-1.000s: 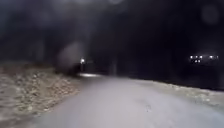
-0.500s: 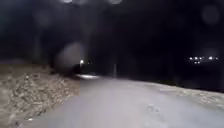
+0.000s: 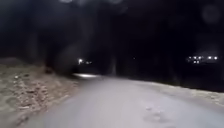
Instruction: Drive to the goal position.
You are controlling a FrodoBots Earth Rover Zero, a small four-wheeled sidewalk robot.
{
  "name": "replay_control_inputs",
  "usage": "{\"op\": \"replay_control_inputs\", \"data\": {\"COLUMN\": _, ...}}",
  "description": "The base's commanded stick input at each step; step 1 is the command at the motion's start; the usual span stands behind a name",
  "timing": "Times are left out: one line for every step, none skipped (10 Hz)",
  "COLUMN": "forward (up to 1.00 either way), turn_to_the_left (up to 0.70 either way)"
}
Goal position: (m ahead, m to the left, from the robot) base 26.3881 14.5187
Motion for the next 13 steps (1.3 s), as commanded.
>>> {"op": "replay_control_inputs", "data": {"forward": 0.70, "turn_to_the_left": 0.00}}
{"op": "replay_control_inputs", "data": {"forward": 0.70, "turn_to_the_left": 0.00}}
{"op": "replay_control_inputs", "data": {"forward": 0.70, "turn_to_the_left": 0.00}}
{"op": "replay_control_inputs", "data": {"forward": 0.70, "turn_to_the_left": 0.00}}
{"op": "replay_control_inputs", "data": {"forward": 0.70, "turn_to_the_left": 0.00}}
{"op": "replay_control_inputs", "data": {"forward": 0.70, "turn_to_the_left": 0.00}}
{"op": "replay_control_inputs", "data": {"forward": 0.70, "turn_to_the_left": 0.00}}
{"op": "replay_control_inputs", "data": {"forward": 0.70, "turn_to_the_left": 0.00}}
{"op": "replay_control_inputs", "data": {"forward": 0.70, "turn_to_the_left": 0.00}}
{"op": "replay_control_inputs", "data": {"forward": 0.70, "turn_to_the_left": 0.00}}
{"op": "replay_control_inputs", "data": {"forward": 0.70, "turn_to_the_left": 0.05}}
{"op": "replay_control_inputs", "data": {"forward": 0.70, "turn_to_the_left": 0.14}}
{"op": "replay_control_inputs", "data": {"forward": 0.70, "turn_to_the_left": 0.22}}
